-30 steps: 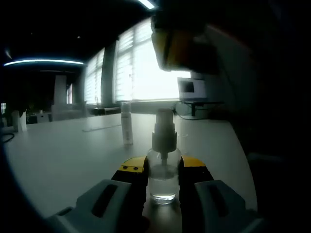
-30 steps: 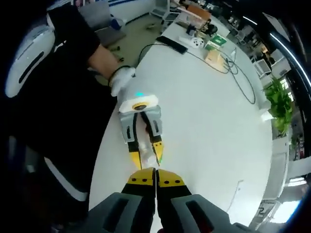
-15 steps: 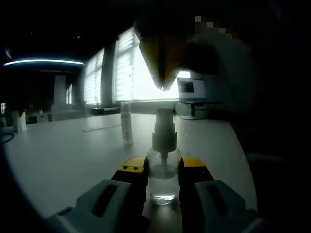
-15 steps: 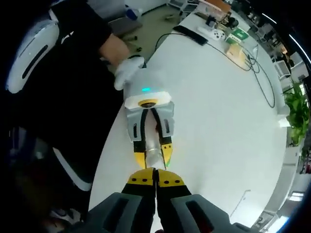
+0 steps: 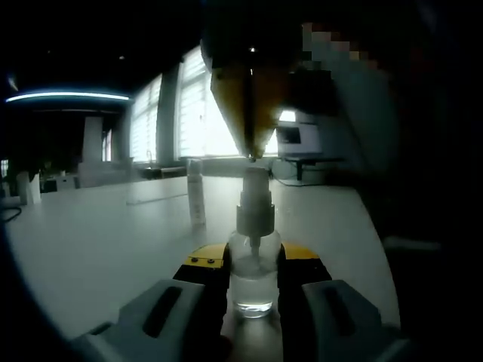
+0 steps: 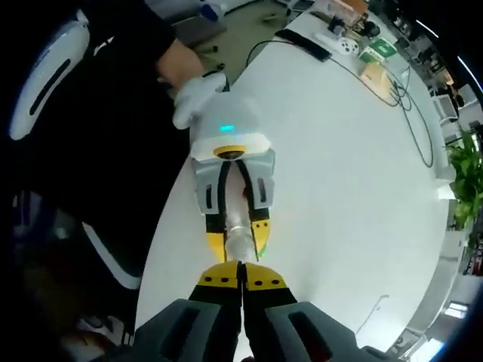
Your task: Clamp pump bottle remove cover press pump head put on cover
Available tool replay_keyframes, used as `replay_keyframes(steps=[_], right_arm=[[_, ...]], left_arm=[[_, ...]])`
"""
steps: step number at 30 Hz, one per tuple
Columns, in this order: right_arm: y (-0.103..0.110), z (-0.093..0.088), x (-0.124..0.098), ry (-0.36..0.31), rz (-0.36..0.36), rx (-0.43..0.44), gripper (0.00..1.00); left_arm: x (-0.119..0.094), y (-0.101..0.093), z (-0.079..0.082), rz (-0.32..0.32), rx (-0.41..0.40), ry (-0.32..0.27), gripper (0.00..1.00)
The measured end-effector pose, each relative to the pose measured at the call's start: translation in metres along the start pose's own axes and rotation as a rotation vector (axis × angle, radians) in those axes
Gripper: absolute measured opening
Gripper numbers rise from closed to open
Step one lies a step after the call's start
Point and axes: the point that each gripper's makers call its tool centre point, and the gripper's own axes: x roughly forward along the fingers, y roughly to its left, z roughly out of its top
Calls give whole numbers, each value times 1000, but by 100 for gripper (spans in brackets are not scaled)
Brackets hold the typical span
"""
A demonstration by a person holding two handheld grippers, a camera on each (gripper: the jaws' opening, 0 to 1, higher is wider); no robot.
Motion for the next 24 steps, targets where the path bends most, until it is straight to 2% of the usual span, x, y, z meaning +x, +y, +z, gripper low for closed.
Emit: replay_keyframes(steps=[5, 24], right_arm=[[2, 2, 1, -8, -5, -3, 0], [-1, 2, 4, 27, -10, 5, 0]], left_arm=[[-1, 0, 0, -1, 0, 0, 15], [0, 2, -2, 4, -12, 9, 16]])
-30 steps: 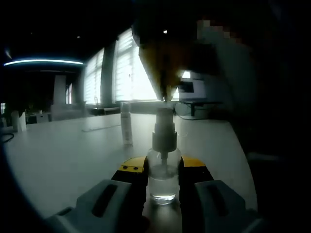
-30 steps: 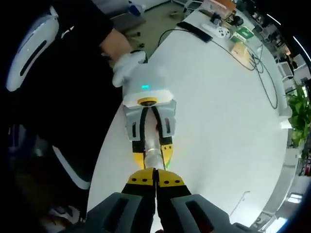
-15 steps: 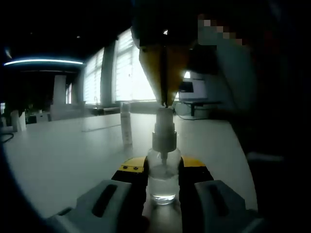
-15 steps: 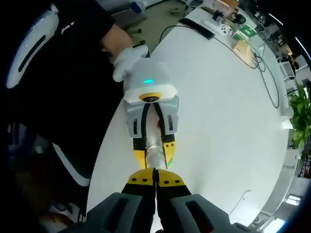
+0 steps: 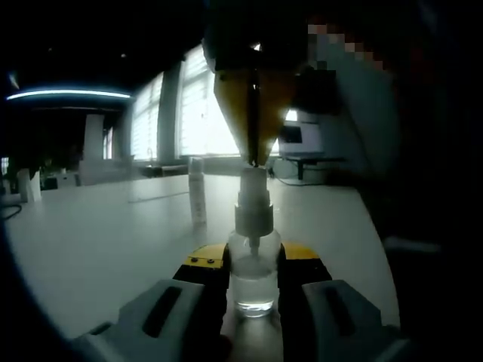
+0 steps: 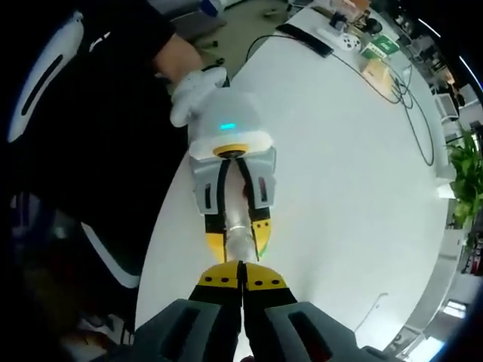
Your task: Clamp pump bottle remove cover press pump head put on cover
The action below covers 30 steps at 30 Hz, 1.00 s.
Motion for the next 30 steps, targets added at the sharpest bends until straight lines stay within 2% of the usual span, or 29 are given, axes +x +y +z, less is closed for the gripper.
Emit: replay_keyframes(steps=[4, 7, 30], right_arm=[[0, 0, 0, -3, -3, 9, 0], [-1, -1, -1, -8, -7, 17, 0], [-3, -1, -1, 11, 2, 35, 0]], left_arm=[[0, 1, 1, -1, -2, -2, 16], [-1, 2, 7, 2, -19, -26, 16], [-2, 1, 8, 3, -7, -33, 15]])
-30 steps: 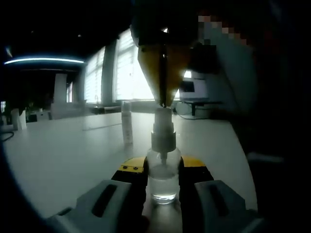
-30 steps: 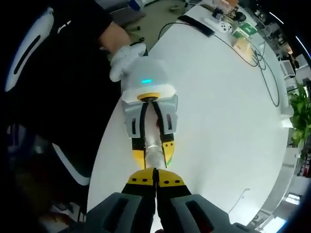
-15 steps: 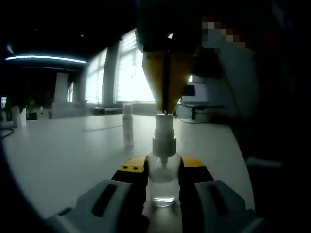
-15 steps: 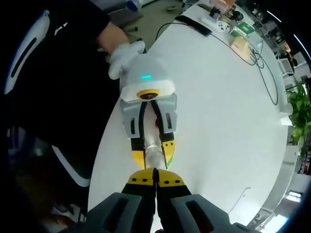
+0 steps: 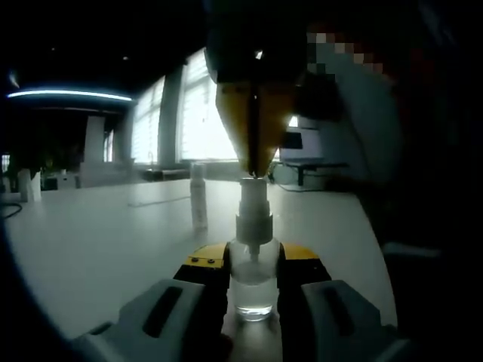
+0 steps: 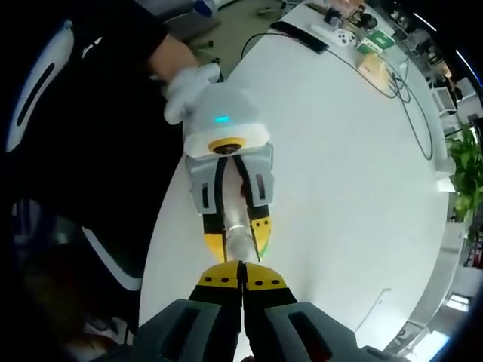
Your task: Clamp pump bottle remove cover press pump head put on cover
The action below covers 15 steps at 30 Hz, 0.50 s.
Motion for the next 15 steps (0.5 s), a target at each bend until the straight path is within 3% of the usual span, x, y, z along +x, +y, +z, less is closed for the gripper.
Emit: replay_keyframes(steps=[15], right_arm=[[-3, -1, 0, -21, -4, 94, 0]], left_arm=[[0, 0, 0, 1, -2, -2, 15]])
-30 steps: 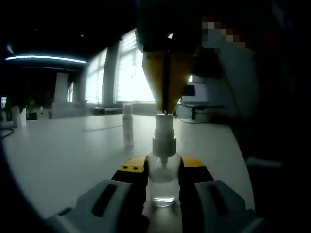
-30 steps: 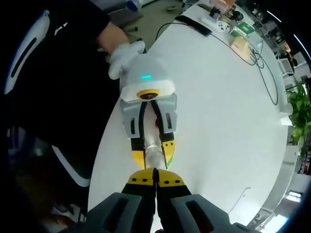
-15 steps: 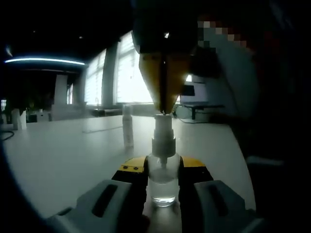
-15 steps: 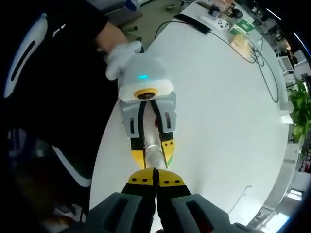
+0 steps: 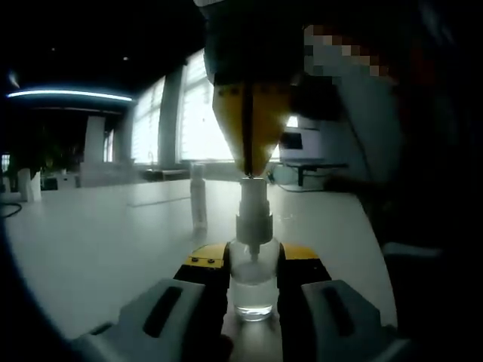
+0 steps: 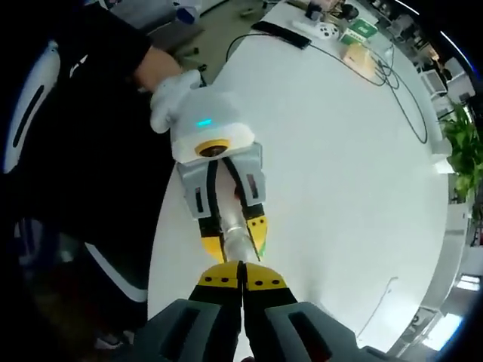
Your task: Clamp pump bottle remove cover press pump head put on cover
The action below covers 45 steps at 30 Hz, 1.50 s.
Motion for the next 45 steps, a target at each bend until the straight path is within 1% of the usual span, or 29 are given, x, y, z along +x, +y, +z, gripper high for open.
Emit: replay_keyframes(steps=[10, 12, 15, 20, 24, 29, 37, 45], right_arm=[[0, 0, 1, 0, 5, 7, 0], [1, -1, 9, 8, 5, 11, 0], [1, 0, 6, 15, 5, -2, 0], [-1, -1, 7, 16, 14, 21, 0], [0, -2, 7, 4, 17, 42, 0], [-1, -1, 0, -12, 28, 37, 0], [1, -1, 0, 16, 29, 13, 0], [2, -2, 0, 9, 36, 39, 0]], left_arm=[[0, -1, 0, 3, -6, 1, 15], [0, -1, 0, 3, -2, 1, 15], [0, 0, 0, 3, -2, 1, 15], [0, 1, 0, 3, -4, 1, 15], [1, 0, 0, 2, -4, 1, 15], [1, 0, 0, 2, -3, 0, 15], [1, 1, 1, 2, -5, -1, 15], [1, 0, 1, 1, -2, -1, 15]])
